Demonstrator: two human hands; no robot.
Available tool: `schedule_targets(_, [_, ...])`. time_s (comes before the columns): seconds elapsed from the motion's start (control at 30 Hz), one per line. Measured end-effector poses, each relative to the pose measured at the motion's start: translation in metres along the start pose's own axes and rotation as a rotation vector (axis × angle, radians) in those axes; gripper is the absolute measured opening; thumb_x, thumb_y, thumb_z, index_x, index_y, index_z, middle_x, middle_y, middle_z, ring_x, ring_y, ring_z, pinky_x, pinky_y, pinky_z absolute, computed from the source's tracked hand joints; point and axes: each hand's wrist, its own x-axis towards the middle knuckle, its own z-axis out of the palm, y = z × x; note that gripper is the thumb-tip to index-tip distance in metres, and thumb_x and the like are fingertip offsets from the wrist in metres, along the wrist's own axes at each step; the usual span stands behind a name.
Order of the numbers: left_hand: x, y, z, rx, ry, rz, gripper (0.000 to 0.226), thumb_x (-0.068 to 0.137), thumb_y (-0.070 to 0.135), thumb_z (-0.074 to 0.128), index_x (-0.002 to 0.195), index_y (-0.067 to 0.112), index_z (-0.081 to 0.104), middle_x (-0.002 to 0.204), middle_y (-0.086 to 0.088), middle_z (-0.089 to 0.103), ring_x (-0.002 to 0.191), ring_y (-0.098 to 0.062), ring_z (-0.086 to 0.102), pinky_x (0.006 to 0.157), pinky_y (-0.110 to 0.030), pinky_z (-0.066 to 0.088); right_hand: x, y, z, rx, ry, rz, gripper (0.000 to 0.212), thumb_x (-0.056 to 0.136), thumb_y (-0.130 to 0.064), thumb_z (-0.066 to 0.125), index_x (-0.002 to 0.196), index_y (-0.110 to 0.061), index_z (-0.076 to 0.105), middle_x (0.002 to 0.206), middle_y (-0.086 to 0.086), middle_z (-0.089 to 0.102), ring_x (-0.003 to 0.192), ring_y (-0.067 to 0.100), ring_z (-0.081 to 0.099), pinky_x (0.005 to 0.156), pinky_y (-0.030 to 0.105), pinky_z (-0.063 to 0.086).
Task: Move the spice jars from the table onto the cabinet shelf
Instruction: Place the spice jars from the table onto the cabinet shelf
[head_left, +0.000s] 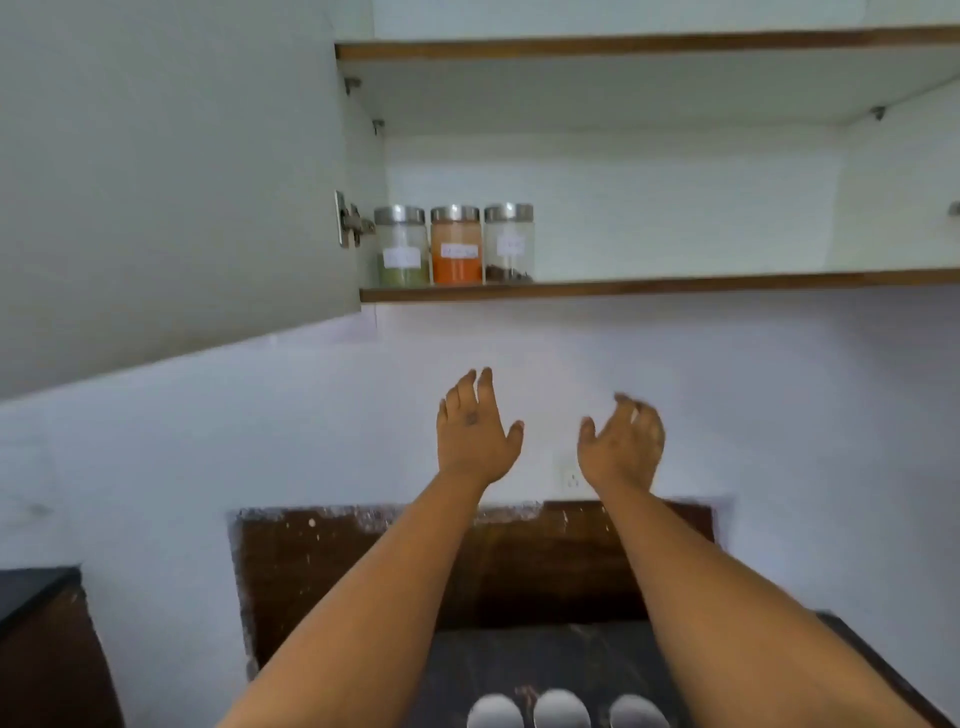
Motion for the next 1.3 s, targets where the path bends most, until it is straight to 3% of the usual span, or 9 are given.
schedule_targets(0.1, [-0.06, -0.001, 0.039, -0.017, -0.224, -0.021, 0.084, 0.088, 0.05, 0.055, 0.152, 0.013, 0.013, 0.154, -0.013, 0.02, 0.138, -0.033, 0.026, 0.112, -0.043, 0.031, -0.082, 0.061, 0.024, -0.132, -0.154, 0.218, 0.055, 0.092, -0.037, 0.053, 0.14, -0.016, 0.038, 0.146, 0.016, 0.036, 0.139, 0.032, 0.028, 0.118, 0.049, 0.017])
schedule_targets(0.27, [-0.176, -0.02, 0.095, -0.114, -0.469, -0.129, 0.087, 0.083, 0.051, 0.062, 0.149, 0.014, 0.02, 0.146, -0.011, 0.03, 0.132, -0.032, 0.033, 0.103, -0.043, 0.041, -0.17, 0.12, 0.036, -0.198, -0.272, 0.139, 0.055, 0.087, -0.036, 0.062, 0.135, -0.015, 0.045, 0.141, 0.015, 0.04, 0.133, 0.035, 0.034, 0.113, 0.05, 0.025])
schedule_targets(0.5, [-0.295, -0.062, 0.143, -0.206, -0.801, -0.495, 0.088, 0.08, 0.044, 0.069, 0.147, 0.014, 0.021, 0.145, -0.012, 0.028, 0.134, -0.034, 0.029, 0.107, -0.049, 0.035, -0.241, 0.165, 0.052, -0.261, -0.471, 0.135, 0.056, 0.084, -0.028, 0.066, 0.134, -0.013, 0.046, 0.138, 0.016, 0.043, 0.128, 0.035, 0.039, 0.104, 0.044, 0.036])
schedule_targets(0.6, [-0.306, -0.067, 0.146, -0.199, -0.809, -0.525, 0.09, 0.08, 0.044, 0.07, 0.149, 0.015, 0.019, 0.147, -0.013, 0.027, 0.136, -0.035, 0.027, 0.108, -0.05, 0.034, -0.263, 0.167, 0.064, -0.297, -0.612, -0.025, 0.066, 0.081, -0.033, 0.069, 0.139, -0.014, 0.043, 0.146, 0.014, 0.041, 0.139, 0.032, 0.032, 0.114, 0.045, 0.029])
schedule_targets(0.83, [-0.31, -0.059, 0.152, -0.263, -0.74, -0.517, 0.083, 0.084, 0.04, 0.068, 0.148, 0.016, 0.021, 0.147, -0.011, 0.029, 0.136, -0.033, 0.03, 0.107, -0.049, 0.036, -0.252, 0.159, 0.104, -0.526, -0.895, -0.412, 0.091, 0.084, -0.055, 0.058, 0.155, -0.02, 0.013, 0.163, 0.012, 0.006, 0.15, 0.03, 0.002, 0.119, 0.048, 0.004])
schedule_targets(0.93, [-0.31, -0.056, 0.154, -0.293, -0.718, -0.499, 0.083, 0.083, 0.039, 0.069, 0.148, 0.016, 0.021, 0.146, -0.011, 0.03, 0.134, -0.031, 0.03, 0.106, -0.047, 0.037, -0.244, 0.157, 0.113, -0.599, -1.01, -0.323, 0.094, 0.081, -0.06, 0.06, 0.154, -0.023, 0.013, 0.161, 0.013, 0.013, 0.149, 0.035, 0.009, 0.119, 0.05, 0.008])
schedule_targets(1.03, [-0.312, -0.054, 0.155, -0.334, -0.701, -0.501, 0.084, 0.083, 0.038, 0.07, 0.148, 0.017, 0.021, 0.145, -0.012, 0.031, 0.134, -0.031, 0.03, 0.106, -0.047, 0.037, -0.248, 0.157, 0.112, -0.585, -0.995, -0.237, 0.079, 0.078, -0.058, 0.063, 0.142, -0.024, 0.034, 0.146, 0.011, 0.038, 0.134, 0.035, 0.036, 0.113, 0.048, 0.032])
schedule_targets(1.17, [-0.314, -0.054, 0.158, -0.409, -0.742, -0.489, 0.092, 0.076, 0.037, 0.077, 0.147, 0.016, 0.022, 0.142, -0.012, 0.03, 0.134, -0.032, 0.03, 0.106, -0.048, 0.038, -0.252, 0.154, 0.102, -0.51, -1.065, -0.143, 0.079, 0.077, -0.059, 0.067, 0.138, -0.017, 0.041, 0.136, 0.013, 0.04, 0.125, 0.032, 0.043, 0.103, 0.041, 0.042])
schedule_targets(1.3, [-0.312, -0.051, 0.161, -0.481, -0.824, -0.472, 0.108, 0.062, 0.044, 0.086, 0.144, 0.016, 0.022, 0.143, -0.008, 0.025, 0.133, -0.029, 0.034, 0.106, -0.046, 0.042, -0.22, 0.133, 0.08, -0.282, -0.937, 0.086, 0.061, 0.069, -0.064, 0.066, 0.108, -0.017, 0.065, 0.111, 0.008, 0.06, 0.098, 0.024, 0.06, 0.085, 0.036, 0.053])
